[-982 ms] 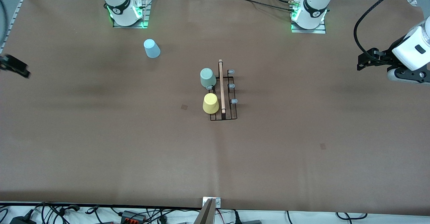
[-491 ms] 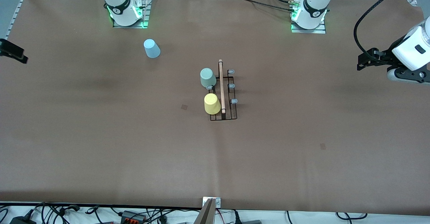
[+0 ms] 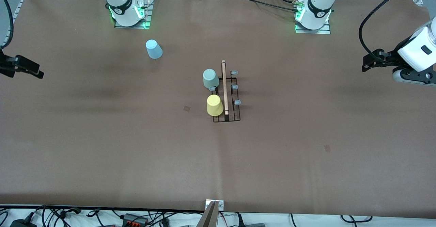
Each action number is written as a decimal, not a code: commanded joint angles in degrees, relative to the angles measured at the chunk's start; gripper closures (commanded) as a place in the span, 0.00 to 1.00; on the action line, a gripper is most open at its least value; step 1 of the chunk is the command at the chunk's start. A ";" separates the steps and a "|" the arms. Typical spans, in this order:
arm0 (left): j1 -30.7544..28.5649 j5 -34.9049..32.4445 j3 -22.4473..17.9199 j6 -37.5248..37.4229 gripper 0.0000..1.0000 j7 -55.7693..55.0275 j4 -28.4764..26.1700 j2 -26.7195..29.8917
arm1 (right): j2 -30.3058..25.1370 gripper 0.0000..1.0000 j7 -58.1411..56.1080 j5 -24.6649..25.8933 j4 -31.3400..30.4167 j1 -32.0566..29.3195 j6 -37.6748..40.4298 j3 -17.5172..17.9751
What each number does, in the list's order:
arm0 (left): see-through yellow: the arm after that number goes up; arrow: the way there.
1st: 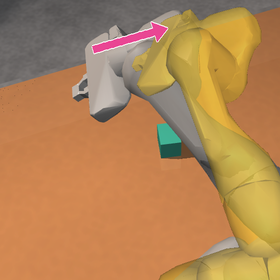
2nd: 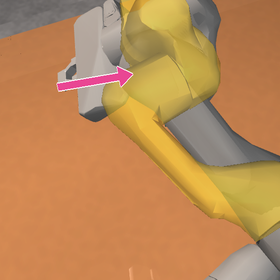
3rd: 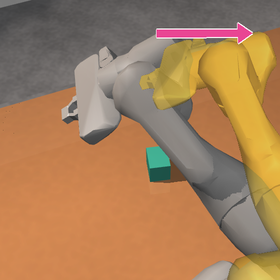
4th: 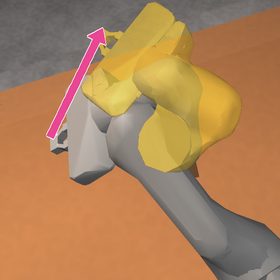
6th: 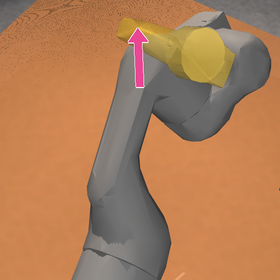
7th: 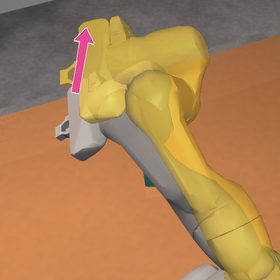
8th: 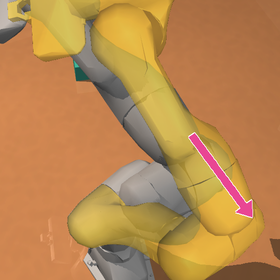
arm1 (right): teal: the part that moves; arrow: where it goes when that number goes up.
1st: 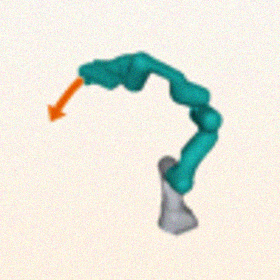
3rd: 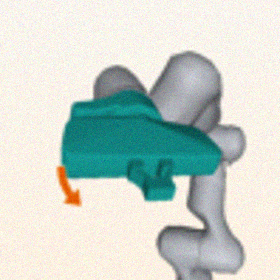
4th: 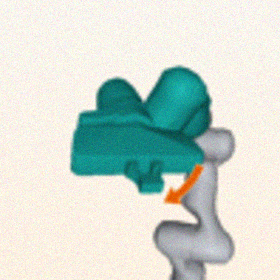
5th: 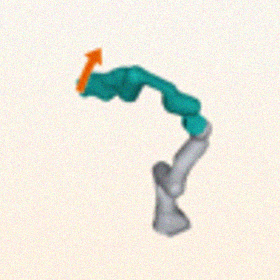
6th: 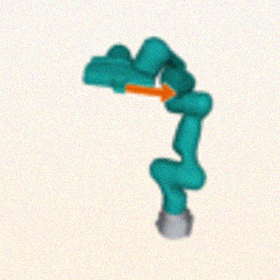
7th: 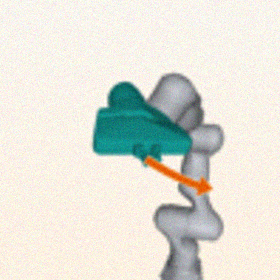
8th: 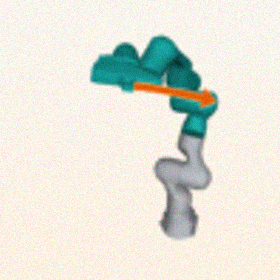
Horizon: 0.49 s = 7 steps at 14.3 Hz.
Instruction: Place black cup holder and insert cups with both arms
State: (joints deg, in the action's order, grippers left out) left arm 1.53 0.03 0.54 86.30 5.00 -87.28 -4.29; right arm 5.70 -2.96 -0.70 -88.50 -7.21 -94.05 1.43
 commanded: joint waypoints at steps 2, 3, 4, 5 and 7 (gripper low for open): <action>0.05 1.03 -0.19 -0.08 0.00 0.09 1.41 -0.46 | -0.24 0.00 1.12 -0.88 -0.18 0.18 -0.35 -0.12; -0.04 0.94 -0.19 0.01 0.00 0.18 1.33 -0.46 | -0.51 0.00 1.20 -0.88 -0.18 0.01 0.01 -0.12; -0.04 1.02 -0.19 0.01 0.00 0.18 1.32 -0.46 | -0.60 0.00 1.20 -0.88 0.43 0.09 0.44 -0.12; -0.04 1.03 -0.19 0.18 0.00 0.18 1.15 -0.29 | -0.51 0.00 1.03 -0.44 1.30 0.18 0.36 -0.03; -0.13 0.76 -0.19 1.76 0.00 0.18 -0.25 0.68 | -0.60 0.00 0.50 -0.27 2.45 0.44 0.80 -0.46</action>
State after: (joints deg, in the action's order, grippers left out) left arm 1.53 0.03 0.54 86.95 5.00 -87.24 -4.28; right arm 5.88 -2.43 -0.70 -87.14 -7.21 -94.25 1.43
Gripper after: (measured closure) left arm 0.000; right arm 0.000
